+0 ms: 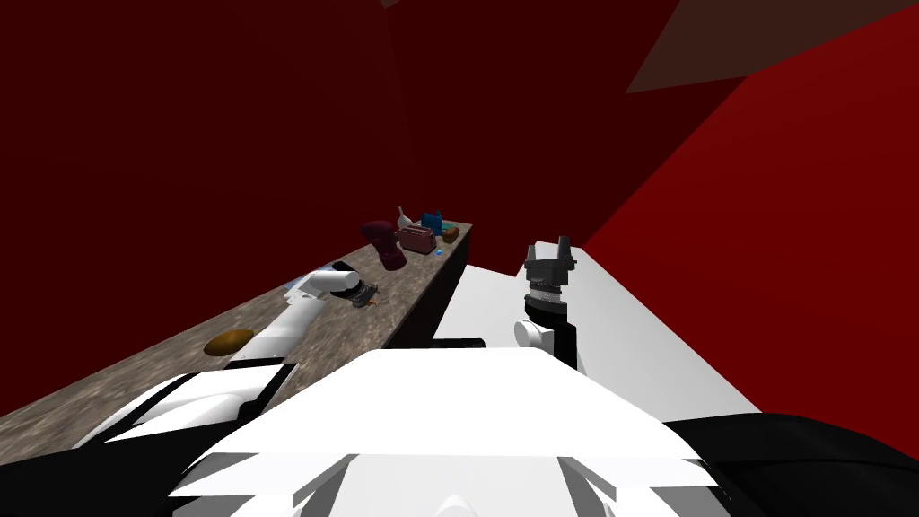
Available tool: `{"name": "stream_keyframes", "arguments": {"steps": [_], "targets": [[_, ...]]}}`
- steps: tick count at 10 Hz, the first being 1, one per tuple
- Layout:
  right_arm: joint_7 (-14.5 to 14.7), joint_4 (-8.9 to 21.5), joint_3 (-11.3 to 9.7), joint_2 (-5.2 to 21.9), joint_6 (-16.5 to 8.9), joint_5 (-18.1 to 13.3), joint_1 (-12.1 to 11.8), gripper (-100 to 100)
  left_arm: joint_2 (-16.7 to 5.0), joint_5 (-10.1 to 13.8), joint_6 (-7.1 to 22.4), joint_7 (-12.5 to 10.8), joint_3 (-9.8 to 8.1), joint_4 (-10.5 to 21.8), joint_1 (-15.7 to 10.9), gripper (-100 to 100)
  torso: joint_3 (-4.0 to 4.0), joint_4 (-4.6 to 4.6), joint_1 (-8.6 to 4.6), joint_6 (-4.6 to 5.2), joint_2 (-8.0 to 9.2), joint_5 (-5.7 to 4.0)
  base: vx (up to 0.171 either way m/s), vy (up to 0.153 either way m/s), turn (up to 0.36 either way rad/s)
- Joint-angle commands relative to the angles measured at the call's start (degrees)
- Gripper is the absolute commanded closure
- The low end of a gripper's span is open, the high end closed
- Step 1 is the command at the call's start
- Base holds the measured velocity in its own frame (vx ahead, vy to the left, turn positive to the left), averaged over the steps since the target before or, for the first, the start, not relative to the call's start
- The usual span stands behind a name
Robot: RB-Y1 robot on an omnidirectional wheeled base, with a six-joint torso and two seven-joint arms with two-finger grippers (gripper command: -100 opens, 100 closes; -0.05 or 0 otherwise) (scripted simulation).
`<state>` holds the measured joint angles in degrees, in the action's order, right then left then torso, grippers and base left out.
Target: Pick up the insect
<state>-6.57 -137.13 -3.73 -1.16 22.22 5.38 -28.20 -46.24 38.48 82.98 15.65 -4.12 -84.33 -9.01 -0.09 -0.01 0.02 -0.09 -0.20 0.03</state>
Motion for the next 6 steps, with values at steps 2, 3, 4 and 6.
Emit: {"name": "stream_keyframes", "arguments": {"steps": [2,3,4,6], "targets": [[0.0,0.0,0.0,0.0,0.0,0.0,0.0,0,0.0,0.0,0.0,0.0,-0.03,0.0,0.0,100,-0.04,-0.03,-0.03,0.03,-0.06,0.0,0.001,0.0,-0.007],[0.0,0.0,0.0,0.0,0.0,0.0,0.0,0,0.0,0.0,0.0,0.0,-0.05,0.0,-0.1,100,-0.04,-0.05,-0.01,-0.03,-0.04,0.0,0.0,0.0,0.0],[0.0,0.0,0.0,0.0,0.0,0.0,0.0,0,0.0,0.0,0.0,0.0,-0.04,0.0,-0.1,100,-0.04,-0.05,0.0,-0.03,-0.03,0.0,0.0,0.0,0.0],[0.0,0.0,0.0,0.0,0.0,0.0,0.0,0,-2.2,2.3,-1.1,-0.3,0.78,-0.3,0.9,100,-0.04,-0.05,0.0,-0.03,-0.03,0.0,0.006,-0.007,0.037]]}}
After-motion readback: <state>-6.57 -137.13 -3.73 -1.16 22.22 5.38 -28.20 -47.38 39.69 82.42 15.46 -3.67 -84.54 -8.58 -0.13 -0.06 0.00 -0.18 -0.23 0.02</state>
